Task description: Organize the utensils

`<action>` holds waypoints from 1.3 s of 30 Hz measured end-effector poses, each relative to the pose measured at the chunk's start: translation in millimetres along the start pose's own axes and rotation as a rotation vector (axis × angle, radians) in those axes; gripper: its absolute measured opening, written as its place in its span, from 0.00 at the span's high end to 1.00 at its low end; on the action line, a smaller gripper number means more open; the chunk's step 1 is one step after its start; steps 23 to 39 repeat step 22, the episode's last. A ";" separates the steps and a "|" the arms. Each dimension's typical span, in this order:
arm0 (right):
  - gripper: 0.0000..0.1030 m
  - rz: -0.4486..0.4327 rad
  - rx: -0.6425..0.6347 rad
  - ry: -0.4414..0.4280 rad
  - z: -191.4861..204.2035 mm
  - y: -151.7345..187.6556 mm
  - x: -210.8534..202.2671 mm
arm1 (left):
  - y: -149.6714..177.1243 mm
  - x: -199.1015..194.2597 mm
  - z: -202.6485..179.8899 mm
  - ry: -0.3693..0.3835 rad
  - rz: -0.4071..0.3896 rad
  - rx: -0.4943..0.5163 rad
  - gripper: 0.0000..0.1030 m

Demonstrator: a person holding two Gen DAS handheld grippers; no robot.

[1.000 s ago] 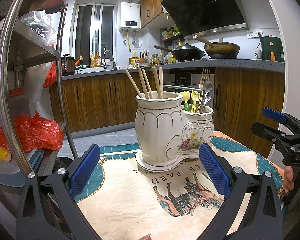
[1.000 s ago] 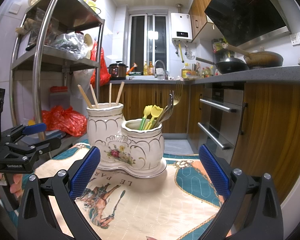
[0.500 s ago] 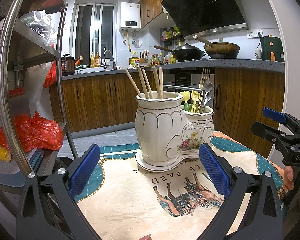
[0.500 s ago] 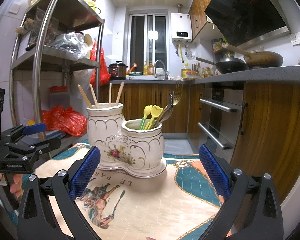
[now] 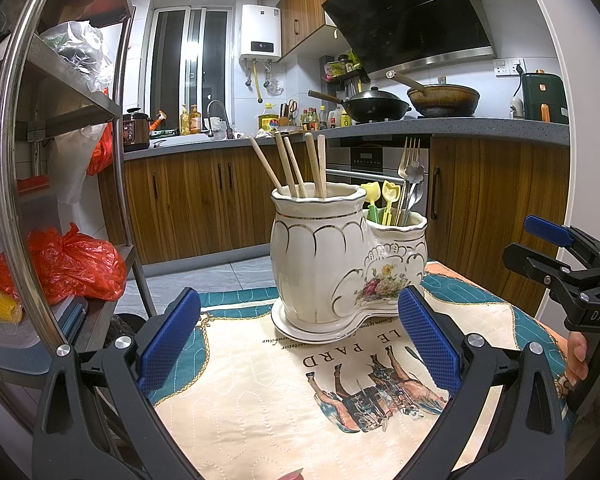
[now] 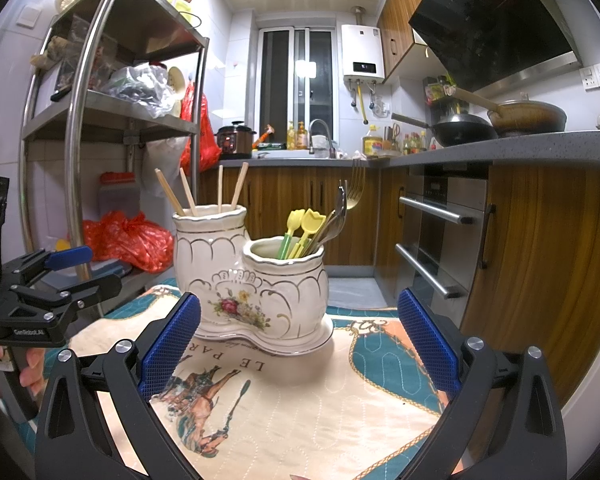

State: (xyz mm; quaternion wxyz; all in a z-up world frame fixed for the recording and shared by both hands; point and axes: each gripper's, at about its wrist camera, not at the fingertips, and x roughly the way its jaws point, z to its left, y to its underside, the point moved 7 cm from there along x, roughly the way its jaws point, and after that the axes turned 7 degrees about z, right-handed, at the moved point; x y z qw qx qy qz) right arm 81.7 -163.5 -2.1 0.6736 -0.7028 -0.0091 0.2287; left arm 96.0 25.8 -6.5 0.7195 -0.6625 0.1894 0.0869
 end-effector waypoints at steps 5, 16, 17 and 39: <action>0.05 0.001 0.000 0.000 0.0 0.0 0.1 | -0.1 0.1 0.1 0.000 0.000 0.000 0.05; 0.05 0.002 0.000 0.000 0.2 -0.3 0.6 | 2.4 2.0 1.6 -0.009 0.002 0.000 0.05; 0.05 0.001 0.000 0.000 0.2 -0.3 0.5 | 3.2 2.8 1.5 -0.009 0.005 0.000 0.05; 0.05 0.001 0.001 0.000 0.3 -0.4 0.6 | 4.3 4.1 2.7 -0.011 0.008 -0.002 0.05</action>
